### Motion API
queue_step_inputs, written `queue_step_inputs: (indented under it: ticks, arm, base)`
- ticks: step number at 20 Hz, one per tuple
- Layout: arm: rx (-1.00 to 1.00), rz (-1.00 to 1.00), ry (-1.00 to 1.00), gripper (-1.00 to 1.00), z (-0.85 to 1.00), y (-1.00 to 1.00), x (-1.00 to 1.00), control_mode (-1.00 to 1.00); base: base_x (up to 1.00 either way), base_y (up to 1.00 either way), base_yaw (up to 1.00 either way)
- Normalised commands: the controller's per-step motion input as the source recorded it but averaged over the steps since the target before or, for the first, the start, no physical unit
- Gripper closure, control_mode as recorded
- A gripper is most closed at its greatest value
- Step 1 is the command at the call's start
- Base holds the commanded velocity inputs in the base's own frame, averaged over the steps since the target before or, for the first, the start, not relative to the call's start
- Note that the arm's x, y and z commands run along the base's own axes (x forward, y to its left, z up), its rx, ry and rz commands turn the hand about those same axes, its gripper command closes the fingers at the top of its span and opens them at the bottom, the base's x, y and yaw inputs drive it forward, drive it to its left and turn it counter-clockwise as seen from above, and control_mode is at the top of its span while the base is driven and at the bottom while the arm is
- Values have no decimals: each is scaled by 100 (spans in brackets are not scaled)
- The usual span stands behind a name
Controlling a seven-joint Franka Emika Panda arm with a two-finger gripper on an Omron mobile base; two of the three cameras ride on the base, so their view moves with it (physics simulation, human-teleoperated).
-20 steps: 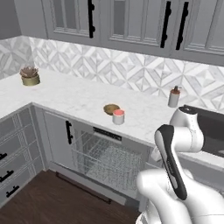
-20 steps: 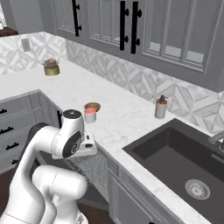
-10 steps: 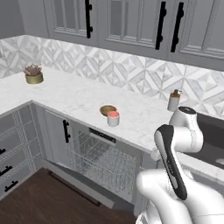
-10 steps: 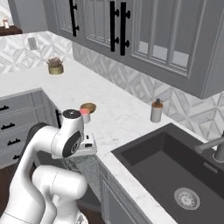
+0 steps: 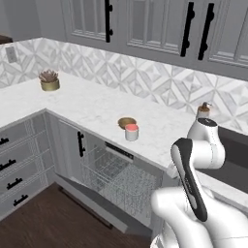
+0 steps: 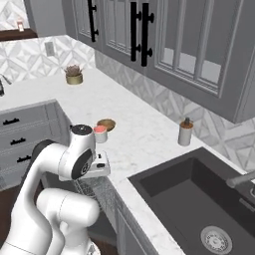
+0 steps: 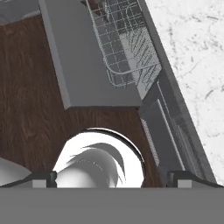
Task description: Pick up the cup and bowl from the counter, place them in the dishwasher, and close the dishwasher door.
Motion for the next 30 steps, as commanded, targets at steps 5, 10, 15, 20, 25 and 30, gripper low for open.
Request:
queue_step_inputs:
  ticks: [5,10,15,20,25,30]
  arm:
    - [0,0,0,-100,0,0,0,100]
    - [0,0,0,-100,0,0,0,100]
    - [0,0,0,-100,0,0,0,100]
    - [0,0,0,-100,0,0,0,100]
    - [0,0,0,-100,0,0,0,100]
    - [0,0,0,-100,0,0,0,100]
  base:
    - [44,-1,27]
    - [55,-1,28]
    - [46,-13,25]
    - [25,-36,19]
    - [31,-46,12]
    - [23,-50,10]
